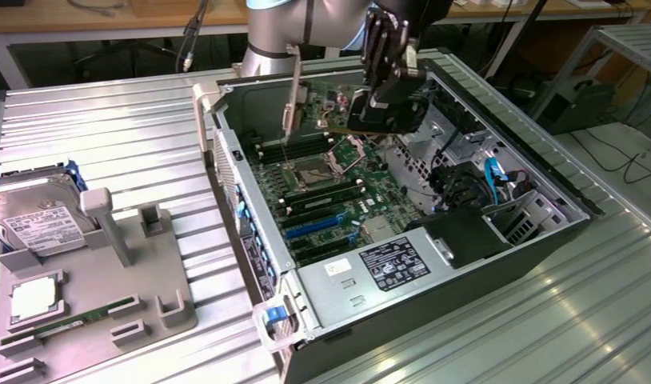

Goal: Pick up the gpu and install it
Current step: 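Insert the gpu into the slot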

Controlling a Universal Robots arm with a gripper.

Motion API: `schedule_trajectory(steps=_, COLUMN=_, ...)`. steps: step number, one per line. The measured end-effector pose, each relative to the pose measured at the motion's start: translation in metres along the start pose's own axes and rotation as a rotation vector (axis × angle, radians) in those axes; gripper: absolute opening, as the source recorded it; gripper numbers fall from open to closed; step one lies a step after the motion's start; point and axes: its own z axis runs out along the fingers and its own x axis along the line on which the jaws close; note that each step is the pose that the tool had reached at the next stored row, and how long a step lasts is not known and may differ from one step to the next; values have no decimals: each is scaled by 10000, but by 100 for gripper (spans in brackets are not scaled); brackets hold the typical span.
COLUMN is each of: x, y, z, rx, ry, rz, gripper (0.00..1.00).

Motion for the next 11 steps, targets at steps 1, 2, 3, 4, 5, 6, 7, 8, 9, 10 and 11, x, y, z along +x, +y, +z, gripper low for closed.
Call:
schedule_trajectory(steps=1, x=1, y=-1, z=1, rx=12, ry=-36, rz=-10, gripper=28)
schedule_trajectory(steps=2, x=1, y=0, z=2, rx=2, ry=-103, rz=-12, gripper=28)
schedule_trajectory(steps=3, x=1, y=0, z=3, rx=-21, ry=-190, rz=-14, gripper=28)
schedule_trajectory(steps=4, x=1, y=0, z=4, rx=-40, ry=-263, rz=-17, gripper=28)
schedule_trajectory(steps=5, x=1, y=0, z=4, rx=-53, ry=-317, rz=-19, gripper=28)
schedule_trajectory(steps=6, x=1, y=0, z=6, rx=-64, ry=-385, rz=-24, gripper=28)
schedule_trajectory(steps=7, x=0, y=-1, z=12, rx=-53, ry=-421, rz=-64, gripper=28)
schedule_trajectory(steps=8, x=1, y=-2, z=23, rx=-29, ry=-411, rz=-601, gripper=28)
schedule_trajectory(steps=9, x=1, y=-3, z=32, rx=-9, ry=-407, rz=-859, gripper=28)
schedule_trajectory(steps=10, x=1, y=-3, z=45, rx=12, ry=-409, rz=-1001, gripper=28)
schedule_trajectory(steps=11, x=1, y=-3, z=52, rx=30, ry=-413, rz=-1045, gripper=28)
